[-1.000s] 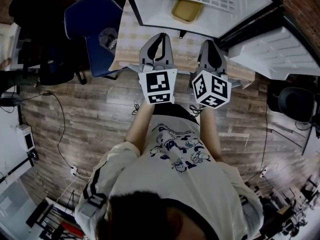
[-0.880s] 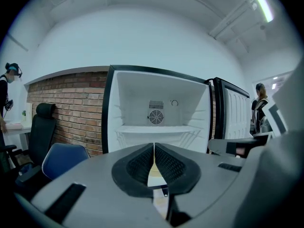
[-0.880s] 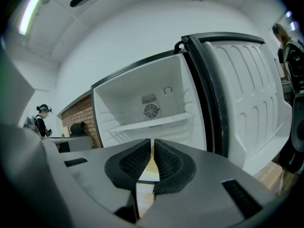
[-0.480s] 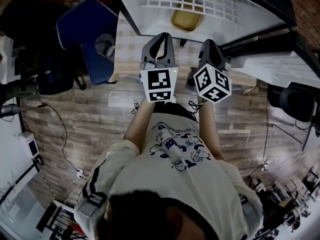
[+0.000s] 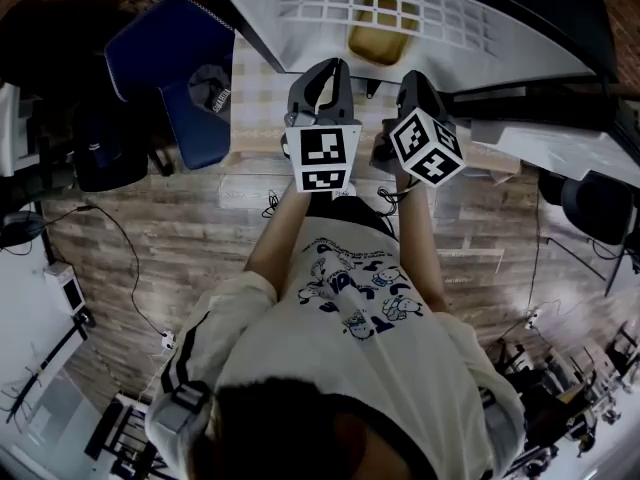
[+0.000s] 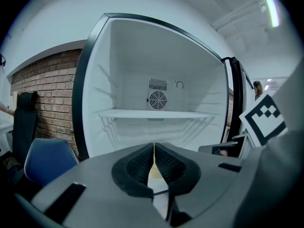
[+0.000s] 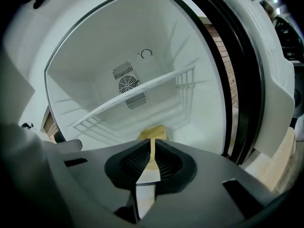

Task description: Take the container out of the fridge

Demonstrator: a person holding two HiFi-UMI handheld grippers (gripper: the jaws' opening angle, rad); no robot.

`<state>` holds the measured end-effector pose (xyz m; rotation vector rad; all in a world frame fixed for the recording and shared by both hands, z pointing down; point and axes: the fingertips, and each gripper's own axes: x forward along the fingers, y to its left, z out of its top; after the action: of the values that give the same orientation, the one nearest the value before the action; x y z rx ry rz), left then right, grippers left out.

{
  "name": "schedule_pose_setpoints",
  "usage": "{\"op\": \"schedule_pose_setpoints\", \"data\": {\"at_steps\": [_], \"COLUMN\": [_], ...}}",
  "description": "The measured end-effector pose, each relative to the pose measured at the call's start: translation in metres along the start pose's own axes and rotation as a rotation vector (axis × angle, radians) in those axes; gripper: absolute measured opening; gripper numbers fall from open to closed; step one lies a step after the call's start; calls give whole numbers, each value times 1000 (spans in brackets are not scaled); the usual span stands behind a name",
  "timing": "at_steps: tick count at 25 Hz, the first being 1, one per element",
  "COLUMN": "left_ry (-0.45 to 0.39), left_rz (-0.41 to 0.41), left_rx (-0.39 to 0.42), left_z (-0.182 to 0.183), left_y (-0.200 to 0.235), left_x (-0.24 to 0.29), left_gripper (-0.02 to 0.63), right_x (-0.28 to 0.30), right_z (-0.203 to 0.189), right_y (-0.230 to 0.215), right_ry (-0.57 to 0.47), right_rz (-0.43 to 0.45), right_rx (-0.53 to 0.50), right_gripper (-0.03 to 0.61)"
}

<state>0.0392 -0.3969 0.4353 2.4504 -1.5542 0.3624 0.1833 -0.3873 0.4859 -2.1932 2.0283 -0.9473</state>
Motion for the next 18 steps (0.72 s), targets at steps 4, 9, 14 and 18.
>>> {"op": "schedule_pose_setpoints", "data": {"at_steps": [4,9,14,18], "left_ry": [25,43,46,53], "left_rz": [-11,-23,-33,-40], "left_rx": [7,16,6,2], "left_z": [-8,-13,-15,-17], "left_y": [1,1,2,3], "left_x": [9,18,25,30], "left_gripper": [23,23,23,22], "right_x": [17,32,47,55], "right_z": [-7,-3,-6,-13], "right_y": [-6,-9,-9,-14], "right_ry": [34,49,83,120], "right_rz": [0,-23,-48,-83], "right_rx": [90,97,78,83], "right_gripper": [44,44,44,44]}}
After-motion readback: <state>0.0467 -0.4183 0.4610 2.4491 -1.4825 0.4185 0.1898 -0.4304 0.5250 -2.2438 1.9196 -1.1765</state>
